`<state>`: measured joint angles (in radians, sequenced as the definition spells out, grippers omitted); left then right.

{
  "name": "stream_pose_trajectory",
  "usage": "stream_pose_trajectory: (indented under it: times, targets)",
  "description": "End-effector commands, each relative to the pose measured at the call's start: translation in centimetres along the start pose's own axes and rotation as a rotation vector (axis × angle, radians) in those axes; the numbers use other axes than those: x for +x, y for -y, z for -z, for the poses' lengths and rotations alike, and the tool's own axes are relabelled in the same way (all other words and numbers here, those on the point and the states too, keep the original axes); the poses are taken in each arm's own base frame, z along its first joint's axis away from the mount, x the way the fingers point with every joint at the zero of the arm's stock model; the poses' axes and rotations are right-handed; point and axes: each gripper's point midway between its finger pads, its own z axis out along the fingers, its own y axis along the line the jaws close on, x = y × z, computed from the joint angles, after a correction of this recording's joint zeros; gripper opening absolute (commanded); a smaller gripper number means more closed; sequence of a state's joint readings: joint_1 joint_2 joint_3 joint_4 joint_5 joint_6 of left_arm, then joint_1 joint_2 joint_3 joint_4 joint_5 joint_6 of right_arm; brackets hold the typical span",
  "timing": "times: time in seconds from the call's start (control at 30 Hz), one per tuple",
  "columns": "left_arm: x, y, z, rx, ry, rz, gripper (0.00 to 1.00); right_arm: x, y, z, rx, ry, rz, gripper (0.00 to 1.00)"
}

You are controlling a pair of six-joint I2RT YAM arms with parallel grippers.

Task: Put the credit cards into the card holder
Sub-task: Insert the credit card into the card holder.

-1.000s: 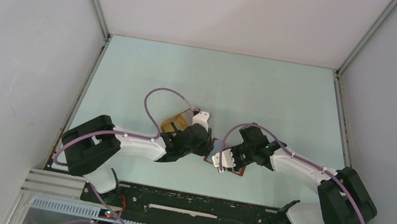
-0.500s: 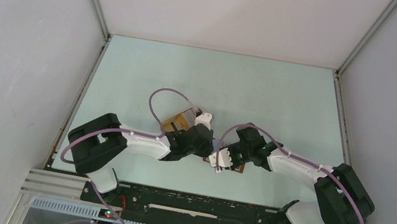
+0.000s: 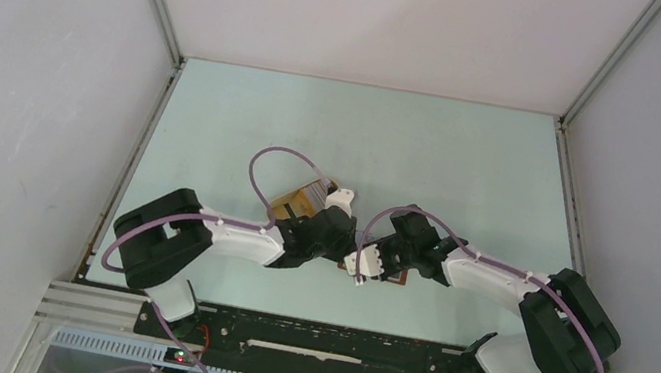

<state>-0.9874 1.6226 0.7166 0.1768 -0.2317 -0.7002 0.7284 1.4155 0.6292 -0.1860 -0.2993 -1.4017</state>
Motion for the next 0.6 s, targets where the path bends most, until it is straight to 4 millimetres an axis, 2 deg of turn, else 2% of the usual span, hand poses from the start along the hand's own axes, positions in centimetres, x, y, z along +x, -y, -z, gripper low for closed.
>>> stream_pose_trajectory:
  times: [0.0, 0.2, 0.57]
  targets:
    - [-1.9, 1.1, 1.0, 0.048, 0.078, 0.016, 0.38, 0.1, -0.4, -0.4, -0.005, -0.006, -0.017, 0.40]
    - [-1.9, 0.5, 1.3, 0.027, 0.091, 0.035, 0.53, 0.1, -0.4, -0.4, -0.004, -0.008, -0.021, 0.40]
    - [-2.9, 0.0, 0.2, -0.054, 0.082, 0.020, 0.58, 0.2, -0.3, -0.2, 0.004, -0.005, -0.026, 0.40]
